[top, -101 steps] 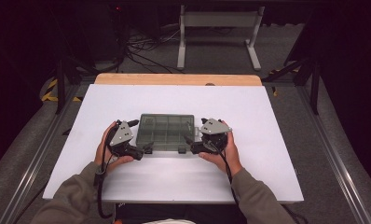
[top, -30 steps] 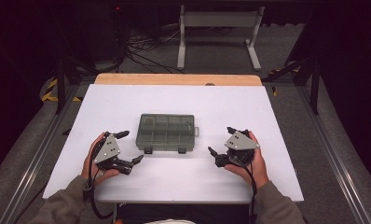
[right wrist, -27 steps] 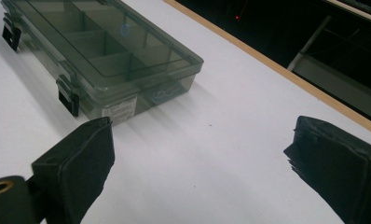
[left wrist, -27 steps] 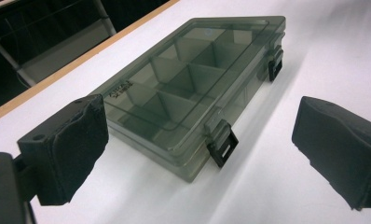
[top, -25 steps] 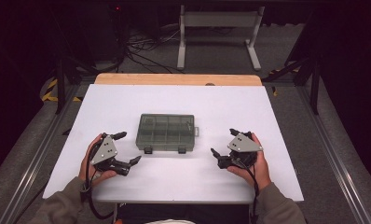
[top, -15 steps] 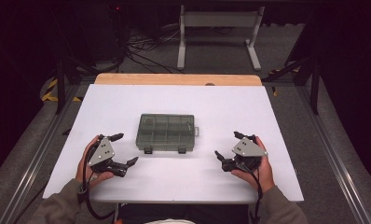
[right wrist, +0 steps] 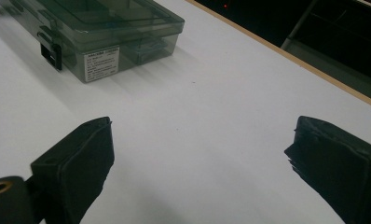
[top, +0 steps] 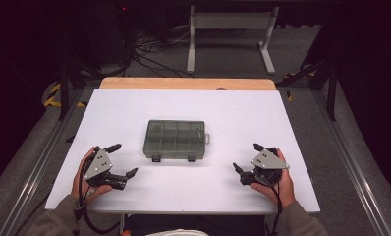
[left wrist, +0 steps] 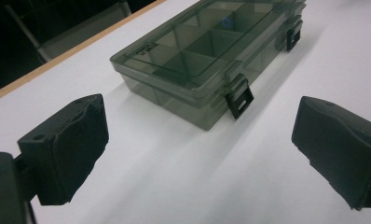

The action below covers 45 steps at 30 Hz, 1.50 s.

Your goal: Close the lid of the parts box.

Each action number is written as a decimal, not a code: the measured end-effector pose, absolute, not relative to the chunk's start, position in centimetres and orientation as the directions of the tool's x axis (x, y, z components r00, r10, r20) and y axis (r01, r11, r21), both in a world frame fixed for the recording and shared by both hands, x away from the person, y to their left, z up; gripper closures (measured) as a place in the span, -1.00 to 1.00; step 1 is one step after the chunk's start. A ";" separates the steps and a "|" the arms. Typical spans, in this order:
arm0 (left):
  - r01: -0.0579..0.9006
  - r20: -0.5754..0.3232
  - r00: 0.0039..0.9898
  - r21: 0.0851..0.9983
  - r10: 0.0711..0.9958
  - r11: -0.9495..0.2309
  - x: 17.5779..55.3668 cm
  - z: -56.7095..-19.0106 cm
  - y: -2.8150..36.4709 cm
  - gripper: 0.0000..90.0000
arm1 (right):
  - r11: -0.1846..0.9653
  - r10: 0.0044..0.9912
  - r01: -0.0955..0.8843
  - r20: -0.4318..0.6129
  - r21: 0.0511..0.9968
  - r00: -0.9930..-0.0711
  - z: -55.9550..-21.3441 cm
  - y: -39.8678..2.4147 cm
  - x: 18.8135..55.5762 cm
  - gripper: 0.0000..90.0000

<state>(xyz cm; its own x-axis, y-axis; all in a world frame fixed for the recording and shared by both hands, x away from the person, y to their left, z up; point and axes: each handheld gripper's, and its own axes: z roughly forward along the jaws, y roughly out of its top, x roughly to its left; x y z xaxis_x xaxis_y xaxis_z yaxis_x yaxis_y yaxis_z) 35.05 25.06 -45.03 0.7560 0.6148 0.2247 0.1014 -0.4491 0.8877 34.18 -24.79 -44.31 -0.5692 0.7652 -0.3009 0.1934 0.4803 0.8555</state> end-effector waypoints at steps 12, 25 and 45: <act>0.108 0.213 0.758 0.891 0.616 -0.442 35.0 -45.1 25.3 -0.90 | 0.469 0.769 0.189 -0.293 0.863 -0.568 -44.3 -24.9 34.2 -0.87; 0.096 0.218 0.763 0.892 0.608 -0.441 34.7 -45.0 25.4 -0.90 | 0.474 0.758 0.175 -0.299 0.863 -0.580 -44.1 -24.4 34.1 -0.87; 0.106 0.220 0.760 0.887 0.612 -0.450 34.7 -45.2 25.4 -0.90 | 0.450 0.761 0.165 -0.281 0.877 -0.585 -43.9 -24.5 34.3 -0.87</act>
<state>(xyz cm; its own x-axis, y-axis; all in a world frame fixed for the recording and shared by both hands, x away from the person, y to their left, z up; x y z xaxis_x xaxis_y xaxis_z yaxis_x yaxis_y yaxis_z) 34.73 25.35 -45.15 0.7599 0.6118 0.2196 0.1060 -0.4499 0.8868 34.28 -24.49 -43.92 -0.5850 0.7609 -0.2806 0.1650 0.4504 0.8774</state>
